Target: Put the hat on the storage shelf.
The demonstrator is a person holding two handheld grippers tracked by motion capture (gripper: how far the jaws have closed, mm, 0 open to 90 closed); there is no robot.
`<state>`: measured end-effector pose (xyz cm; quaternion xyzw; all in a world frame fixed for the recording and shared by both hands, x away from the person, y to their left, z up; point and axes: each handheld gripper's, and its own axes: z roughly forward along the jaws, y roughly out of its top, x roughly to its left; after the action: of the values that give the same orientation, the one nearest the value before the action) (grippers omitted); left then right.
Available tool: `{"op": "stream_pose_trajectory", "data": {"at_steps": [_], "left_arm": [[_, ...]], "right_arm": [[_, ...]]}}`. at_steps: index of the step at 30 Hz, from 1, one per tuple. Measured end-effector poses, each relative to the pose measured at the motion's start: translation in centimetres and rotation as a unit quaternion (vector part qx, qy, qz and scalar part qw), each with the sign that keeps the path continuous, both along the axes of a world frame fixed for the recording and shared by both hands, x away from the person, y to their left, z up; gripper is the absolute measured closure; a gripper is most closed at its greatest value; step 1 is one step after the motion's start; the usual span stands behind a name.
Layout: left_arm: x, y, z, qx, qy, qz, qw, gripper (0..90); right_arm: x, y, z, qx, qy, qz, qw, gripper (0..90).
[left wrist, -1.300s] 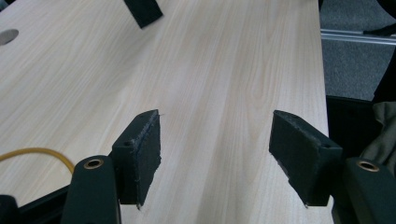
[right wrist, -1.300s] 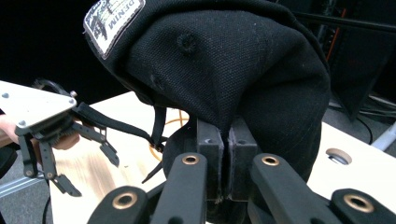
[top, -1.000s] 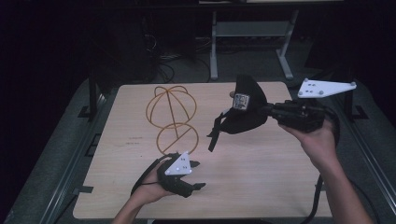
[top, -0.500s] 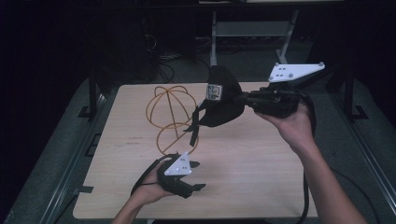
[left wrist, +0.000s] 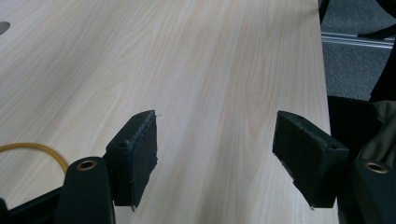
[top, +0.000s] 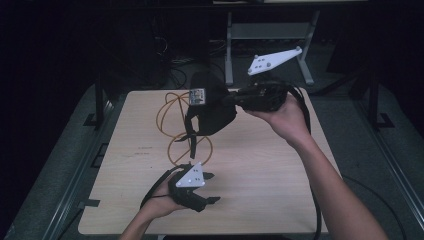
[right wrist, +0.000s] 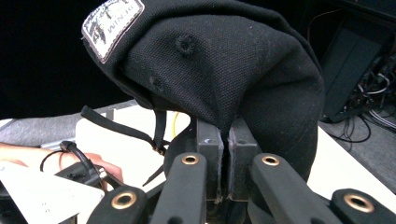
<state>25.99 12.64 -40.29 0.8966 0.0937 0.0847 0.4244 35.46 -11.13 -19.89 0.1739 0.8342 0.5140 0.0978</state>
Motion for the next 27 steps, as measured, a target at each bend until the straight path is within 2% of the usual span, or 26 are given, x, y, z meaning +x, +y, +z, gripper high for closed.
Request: {"op": "stream_pose_trajectory", "data": {"at_steps": [9,16,24,27], "left_arm": [[0.2,-0.2,0.0,0.003,0.0,-0.003,1.0,30.6],[0.0,-0.4,0.2,0.001,-0.004,-0.011,0.9999,30.7],[-0.1,-0.5,0.2,-0.003,-0.003,-0.015,0.9999,30.7],[0.0,-0.3,0.3,-0.006,-0.006,-0.015,0.9999,30.8]], "right_arm": [[2.0,3.0,1.1,-0.012,0.01,0.021,0.9997,86.1],[3.6,6.3,1.6,-0.023,0.018,0.035,0.9989,86.1],[4.8,8.6,1.8,-0.033,0.028,0.044,0.9981,85.9],[5.7,9.5,1.5,-0.03,0.043,0.049,0.9974,85.6]]}}
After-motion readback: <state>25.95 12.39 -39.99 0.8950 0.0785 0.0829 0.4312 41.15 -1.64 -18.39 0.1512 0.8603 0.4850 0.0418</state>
